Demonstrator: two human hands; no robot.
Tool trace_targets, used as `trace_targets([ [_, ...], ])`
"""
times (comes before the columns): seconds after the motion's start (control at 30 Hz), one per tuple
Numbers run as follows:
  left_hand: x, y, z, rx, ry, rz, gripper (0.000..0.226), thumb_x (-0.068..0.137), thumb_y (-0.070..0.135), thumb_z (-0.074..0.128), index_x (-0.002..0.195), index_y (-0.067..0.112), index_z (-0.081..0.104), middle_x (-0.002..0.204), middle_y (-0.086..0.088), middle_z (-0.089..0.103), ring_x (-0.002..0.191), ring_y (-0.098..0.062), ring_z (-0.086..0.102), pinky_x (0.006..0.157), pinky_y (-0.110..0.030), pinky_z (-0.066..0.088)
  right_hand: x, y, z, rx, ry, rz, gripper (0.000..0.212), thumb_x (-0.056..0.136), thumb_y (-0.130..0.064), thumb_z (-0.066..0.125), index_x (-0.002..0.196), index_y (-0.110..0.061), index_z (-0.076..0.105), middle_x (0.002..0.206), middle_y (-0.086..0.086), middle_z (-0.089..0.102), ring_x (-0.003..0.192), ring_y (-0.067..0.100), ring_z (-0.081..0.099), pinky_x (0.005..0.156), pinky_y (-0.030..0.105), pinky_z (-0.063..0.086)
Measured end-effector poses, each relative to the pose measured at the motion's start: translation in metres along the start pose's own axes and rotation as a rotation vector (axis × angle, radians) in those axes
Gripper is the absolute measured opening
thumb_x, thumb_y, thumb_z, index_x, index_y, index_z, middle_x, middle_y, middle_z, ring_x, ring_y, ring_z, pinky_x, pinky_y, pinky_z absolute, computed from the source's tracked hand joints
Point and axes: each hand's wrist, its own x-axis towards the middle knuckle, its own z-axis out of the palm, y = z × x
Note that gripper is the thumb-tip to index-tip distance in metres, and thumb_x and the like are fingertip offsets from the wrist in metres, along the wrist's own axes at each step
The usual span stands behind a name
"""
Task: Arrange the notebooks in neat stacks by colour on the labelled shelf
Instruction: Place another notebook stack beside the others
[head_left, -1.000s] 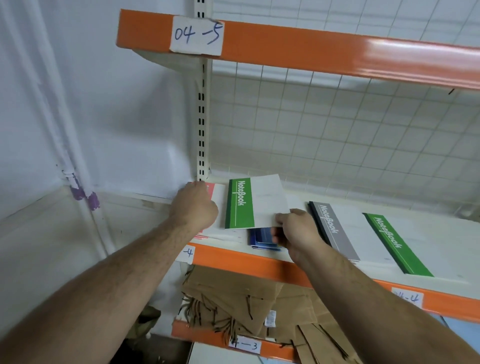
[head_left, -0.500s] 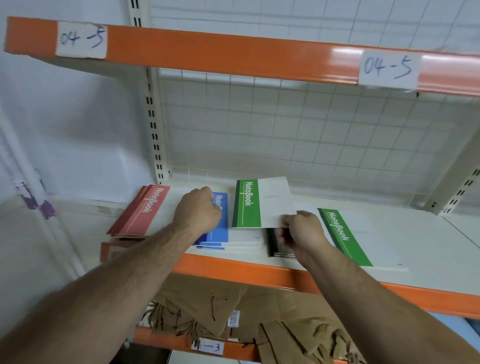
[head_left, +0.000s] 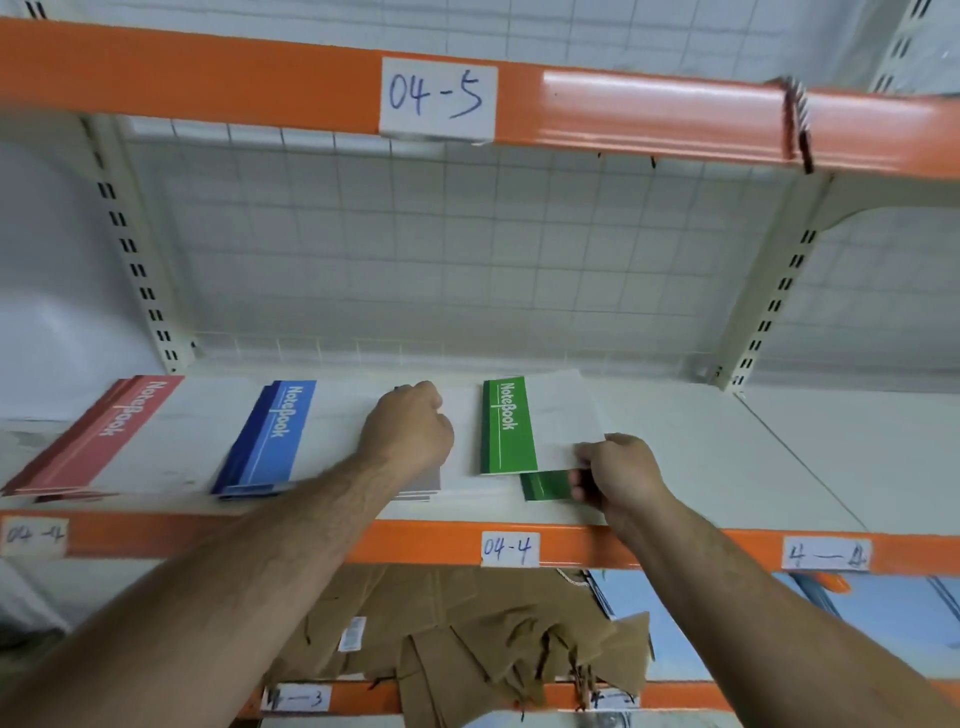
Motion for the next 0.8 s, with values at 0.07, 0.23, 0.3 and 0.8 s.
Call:
trace_targets([
  [0.07, 0.001, 0.010, 0.009, -0.014, -0.008, 0.005, 0.032, 0.092, 0.014, 0.051, 0.122, 0.014, 0.062, 0.123, -0.004, 0.061, 0.111, -0.023, 0.056, 0.081, -0.025, 0.041, 0.005, 0.001, -0.018, -0.056, 0.013, 0.003, 0.018, 0.082, 0.009, 0.044, 0.071, -0.003, 0.050, 0.046, 0.013, 0.051, 0.045, 0.023, 0.045, 0.052, 0.037, 0.037],
  [0.23, 0.000, 0.022, 0.023, -0.030, -0.011, -0.013, 0.033, 0.090, 0.013, 0.051, 0.121, 0.016, 0.063, 0.127, -0.002, 0.060, 0.118, -0.020, 0.054, 0.085, -0.028, 0.050, 0.022, 0.006, -0.049, -0.593, 0.099, -0.024, 0.007, 0.078, -0.007, 0.053, 0.072, -0.004, 0.053, 0.064, 0.013, 0.062, 0.052, 0.026, 0.055, 0.049, 0.025, 0.040],
  [0.3, -0.001, 0.022, 0.025, -0.023, -0.012, -0.021, 0.033, 0.092, 0.015, 0.051, 0.123, 0.016, 0.062, 0.128, -0.002, 0.060, 0.118, -0.019, 0.054, 0.084, -0.026, 0.048, 0.023, 0.010, -0.052, -0.839, 0.132, -0.065, 0.010, 0.078, -0.019, 0.059, 0.078, -0.011, 0.053, 0.079, 0.005, 0.061, 0.069, 0.023, 0.056, 0.057, 0.026, 0.039],
  [0.8, -0.014, 0.020, 0.021, 0.002, 0.036, -0.020, 0.034, 0.095, 0.021, 0.056, 0.127, 0.013, 0.062, 0.128, -0.002, 0.063, 0.114, -0.019, 0.058, 0.085, -0.022, 0.042, 0.022, 0.024, -0.050, -0.912, 0.224, -0.195, 0.035, 0.081, -0.037, 0.063, 0.101, -0.015, 0.044, 0.081, -0.002, 0.055, 0.077, 0.025, 0.055, 0.063, 0.032, 0.039],
])
